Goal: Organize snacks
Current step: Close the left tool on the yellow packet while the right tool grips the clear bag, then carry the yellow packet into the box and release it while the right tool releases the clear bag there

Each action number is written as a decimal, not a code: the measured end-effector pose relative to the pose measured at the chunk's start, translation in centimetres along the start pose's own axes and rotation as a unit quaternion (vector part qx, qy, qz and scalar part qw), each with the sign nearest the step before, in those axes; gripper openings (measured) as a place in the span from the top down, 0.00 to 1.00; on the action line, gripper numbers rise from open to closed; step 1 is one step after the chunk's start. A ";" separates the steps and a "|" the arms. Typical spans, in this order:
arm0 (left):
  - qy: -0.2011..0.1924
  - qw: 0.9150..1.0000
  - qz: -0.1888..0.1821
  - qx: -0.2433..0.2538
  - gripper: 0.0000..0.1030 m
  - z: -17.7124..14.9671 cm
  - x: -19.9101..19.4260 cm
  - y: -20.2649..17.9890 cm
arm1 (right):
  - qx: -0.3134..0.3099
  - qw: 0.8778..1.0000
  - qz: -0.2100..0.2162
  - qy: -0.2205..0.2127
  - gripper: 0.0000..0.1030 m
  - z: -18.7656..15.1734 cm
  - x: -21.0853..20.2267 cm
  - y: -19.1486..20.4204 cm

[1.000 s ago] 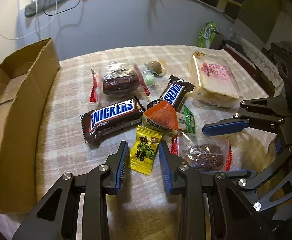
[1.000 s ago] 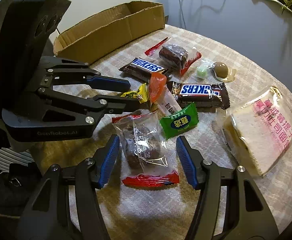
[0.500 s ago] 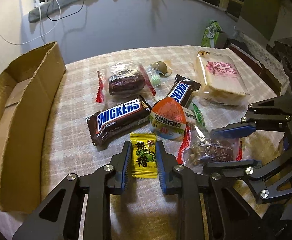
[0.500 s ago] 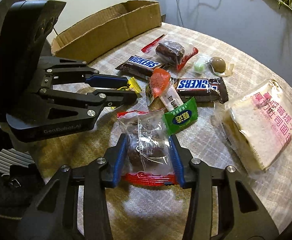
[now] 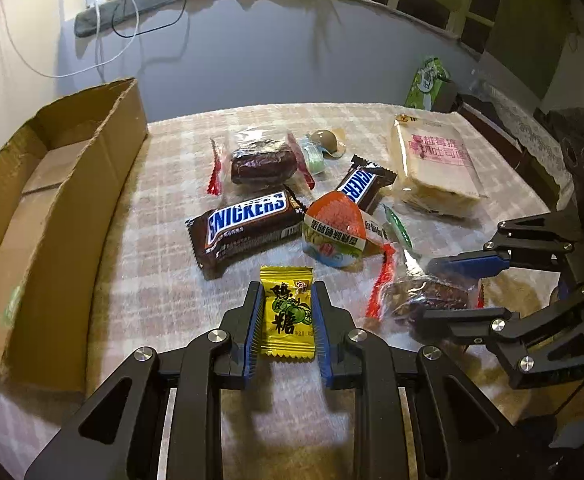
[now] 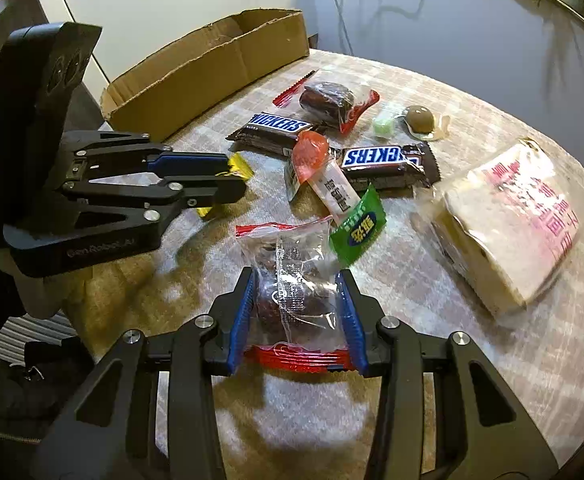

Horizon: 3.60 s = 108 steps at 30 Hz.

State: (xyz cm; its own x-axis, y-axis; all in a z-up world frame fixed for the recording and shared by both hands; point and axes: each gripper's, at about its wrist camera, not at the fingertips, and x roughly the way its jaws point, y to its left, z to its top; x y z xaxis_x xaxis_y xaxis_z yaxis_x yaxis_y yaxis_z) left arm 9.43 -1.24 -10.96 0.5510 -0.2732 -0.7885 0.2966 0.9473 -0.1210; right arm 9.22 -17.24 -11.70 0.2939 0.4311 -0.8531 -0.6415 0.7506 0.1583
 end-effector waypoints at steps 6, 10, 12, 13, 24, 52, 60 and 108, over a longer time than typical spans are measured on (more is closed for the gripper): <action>-0.009 1.000 0.001 -0.010 0.78 -0.5 -1.1 0.1 | 0.008 1.000 -0.006 -0.010 0.59 -0.8 -1.4 0.1; -0.021 1.000 0.003 -0.013 0.78 -0.4 -2.1 0.3 | 0.012 1.000 -0.011 -0.023 0.59 -0.7 -2.4 0.2; -0.026 1.000 0.006 -0.016 0.78 -0.4 -2.6 0.4 | 0.012 0.999 -0.015 -0.030 0.59 -0.4 -2.9 0.3; -0.029 0.999 0.007 -0.019 0.78 -0.3 -2.9 0.6 | 0.012 0.999 -0.016 -0.033 0.59 -0.3 -3.2 0.4; -0.071 0.996 0.043 -0.039 0.78 0.4 -6.8 3.5 | -0.004 0.997 -0.021 -0.074 0.59 3.4 -5.0 2.0; -0.111 0.981 0.125 -0.098 0.78 1.6 -10.0 13.7 | -0.071 0.991 0.022 -0.107 0.59 17.6 1.4 8.8; -0.109 0.980 0.134 -0.102 0.78 1.8 -9.7 15.2 | -0.083 0.992 0.023 -0.095 0.59 20.5 4.6 10.7; -0.116 0.977 0.150 -0.095 0.67 2.8 -10.1 13.7 | -0.085 0.990 0.001 -0.108 0.32 21.1 4.0 9.9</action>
State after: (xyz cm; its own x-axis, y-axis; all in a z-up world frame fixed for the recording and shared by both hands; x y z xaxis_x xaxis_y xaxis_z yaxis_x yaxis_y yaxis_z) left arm 10.10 13.99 -3.01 0.7595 0.0117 -0.6504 -0.0431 0.9985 -0.0323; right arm 19.00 2.48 -3.07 0.4254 0.5436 -0.7235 -0.7474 0.6619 0.0579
